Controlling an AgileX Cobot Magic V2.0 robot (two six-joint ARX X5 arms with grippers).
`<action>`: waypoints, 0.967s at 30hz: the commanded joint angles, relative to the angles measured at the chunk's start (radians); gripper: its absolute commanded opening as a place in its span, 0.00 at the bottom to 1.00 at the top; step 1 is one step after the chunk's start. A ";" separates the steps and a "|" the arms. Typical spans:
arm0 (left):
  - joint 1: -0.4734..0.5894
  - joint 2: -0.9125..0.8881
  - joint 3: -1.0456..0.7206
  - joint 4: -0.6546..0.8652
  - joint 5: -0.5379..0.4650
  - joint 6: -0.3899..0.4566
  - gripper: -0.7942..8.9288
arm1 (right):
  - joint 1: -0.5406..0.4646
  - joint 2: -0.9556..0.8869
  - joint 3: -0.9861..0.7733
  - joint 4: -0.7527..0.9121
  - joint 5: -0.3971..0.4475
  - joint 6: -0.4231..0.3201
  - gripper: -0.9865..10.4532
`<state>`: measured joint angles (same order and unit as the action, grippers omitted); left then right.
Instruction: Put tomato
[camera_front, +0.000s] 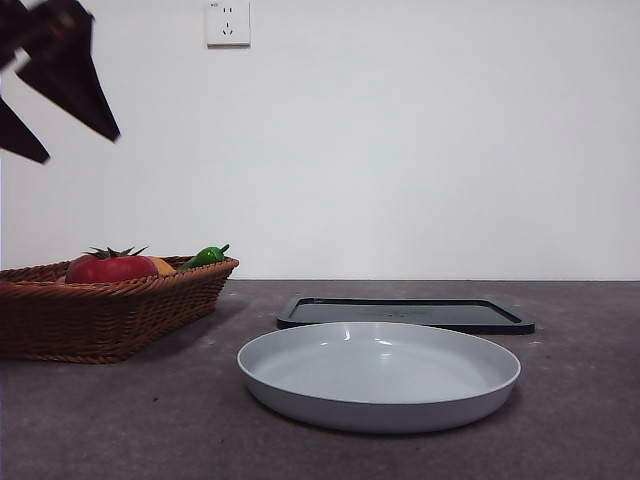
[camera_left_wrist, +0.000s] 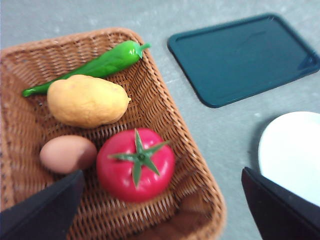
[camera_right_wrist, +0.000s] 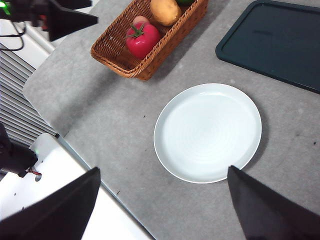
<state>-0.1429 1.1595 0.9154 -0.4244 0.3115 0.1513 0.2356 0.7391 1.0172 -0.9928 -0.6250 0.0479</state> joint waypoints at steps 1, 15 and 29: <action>-0.003 0.056 0.021 0.040 -0.001 0.041 0.60 | 0.005 0.005 0.020 0.004 0.000 -0.014 0.44; -0.005 0.261 0.021 0.183 -0.001 0.103 0.60 | 0.005 0.005 0.020 0.003 0.000 -0.014 0.44; -0.010 0.365 0.021 0.243 -0.009 0.138 0.60 | 0.005 0.005 0.020 -0.011 -0.003 -0.010 0.44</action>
<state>-0.1509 1.5059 0.9154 -0.1917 0.3073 0.2668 0.2356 0.7391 1.0172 -1.0073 -0.6254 0.0479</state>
